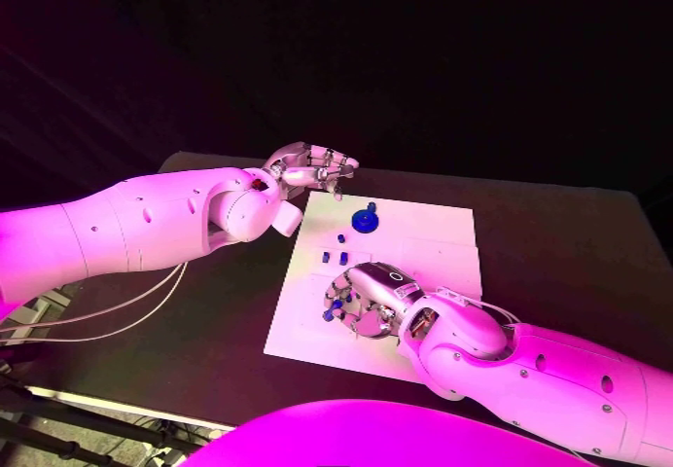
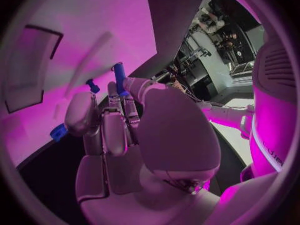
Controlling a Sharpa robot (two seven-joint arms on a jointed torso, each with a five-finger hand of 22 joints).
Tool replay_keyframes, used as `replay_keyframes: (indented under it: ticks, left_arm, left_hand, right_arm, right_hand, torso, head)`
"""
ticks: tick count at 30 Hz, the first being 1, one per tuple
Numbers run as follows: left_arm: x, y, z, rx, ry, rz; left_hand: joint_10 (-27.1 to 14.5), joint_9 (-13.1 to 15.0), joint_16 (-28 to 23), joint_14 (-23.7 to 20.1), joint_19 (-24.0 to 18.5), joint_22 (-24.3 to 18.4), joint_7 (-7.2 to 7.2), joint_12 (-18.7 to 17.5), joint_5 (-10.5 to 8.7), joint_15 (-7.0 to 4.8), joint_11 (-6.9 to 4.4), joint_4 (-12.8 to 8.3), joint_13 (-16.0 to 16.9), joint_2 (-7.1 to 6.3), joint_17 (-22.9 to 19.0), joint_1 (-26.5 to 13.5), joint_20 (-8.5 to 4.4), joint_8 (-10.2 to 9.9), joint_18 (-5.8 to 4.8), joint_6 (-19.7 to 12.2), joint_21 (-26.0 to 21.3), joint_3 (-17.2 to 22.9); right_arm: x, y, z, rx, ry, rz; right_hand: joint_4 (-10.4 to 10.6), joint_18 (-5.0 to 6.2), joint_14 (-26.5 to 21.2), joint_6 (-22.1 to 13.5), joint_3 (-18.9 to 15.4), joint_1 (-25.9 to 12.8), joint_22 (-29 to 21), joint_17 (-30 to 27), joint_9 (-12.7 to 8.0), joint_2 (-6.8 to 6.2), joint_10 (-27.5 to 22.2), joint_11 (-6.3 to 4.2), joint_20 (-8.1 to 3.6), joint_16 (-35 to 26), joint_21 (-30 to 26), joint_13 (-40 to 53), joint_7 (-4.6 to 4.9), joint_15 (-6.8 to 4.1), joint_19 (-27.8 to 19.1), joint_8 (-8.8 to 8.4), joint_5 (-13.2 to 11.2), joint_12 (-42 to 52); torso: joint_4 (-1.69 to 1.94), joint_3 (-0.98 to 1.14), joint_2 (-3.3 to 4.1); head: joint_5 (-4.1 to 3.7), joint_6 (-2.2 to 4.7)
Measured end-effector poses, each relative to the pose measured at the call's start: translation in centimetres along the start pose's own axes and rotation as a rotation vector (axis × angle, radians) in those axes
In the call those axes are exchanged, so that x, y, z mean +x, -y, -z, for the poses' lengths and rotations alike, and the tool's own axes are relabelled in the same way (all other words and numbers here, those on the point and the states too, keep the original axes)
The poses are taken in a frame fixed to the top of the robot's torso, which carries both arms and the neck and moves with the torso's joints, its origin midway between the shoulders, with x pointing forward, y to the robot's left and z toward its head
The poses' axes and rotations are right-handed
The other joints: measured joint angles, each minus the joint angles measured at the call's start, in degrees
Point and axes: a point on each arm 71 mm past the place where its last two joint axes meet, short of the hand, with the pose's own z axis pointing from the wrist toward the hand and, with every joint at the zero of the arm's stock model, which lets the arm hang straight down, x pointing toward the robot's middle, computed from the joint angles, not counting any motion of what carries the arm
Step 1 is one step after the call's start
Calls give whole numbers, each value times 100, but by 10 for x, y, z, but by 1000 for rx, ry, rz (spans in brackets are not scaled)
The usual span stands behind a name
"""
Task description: Assemble the parts on the task board
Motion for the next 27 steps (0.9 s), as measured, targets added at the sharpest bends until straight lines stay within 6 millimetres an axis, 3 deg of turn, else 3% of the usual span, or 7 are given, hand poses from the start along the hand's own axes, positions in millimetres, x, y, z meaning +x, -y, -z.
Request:
replay_keyframes:
  ticks: [23,27]
  left_arm:
    - [-1,0,1,-1,2,0]
    - [-1,0,1,-2,2,0]
  left_hand:
    - [0,0,0,0,0,0,0,0,0,0,0,0,0,0,4,0,0,0,0,0,0,0]
    - [0,0,0,0,0,0,0,0,0,0,0,0,0,0,4,0,0,0,0,0,0,0]
  right_arm:
    - [8,-4,-3,-12,7,66]
    - [8,-5,-3,-19,9,75]
  right_hand:
    - [-81,2,0,-30,78,-56,-1,1,25,-8,-5,-5,0,0,-24,9,9,0,0,-3,16,13]
    - [-284,2,0,-113,-36,-260,-2,1,63,-104,-8,-8,0,0,-90,31,69,0,0,17,35,-39]
  torso:
    - [6,-5,2]
    - [1,-6,2]
  head:
    - [8,-24]
    - [3,-28]
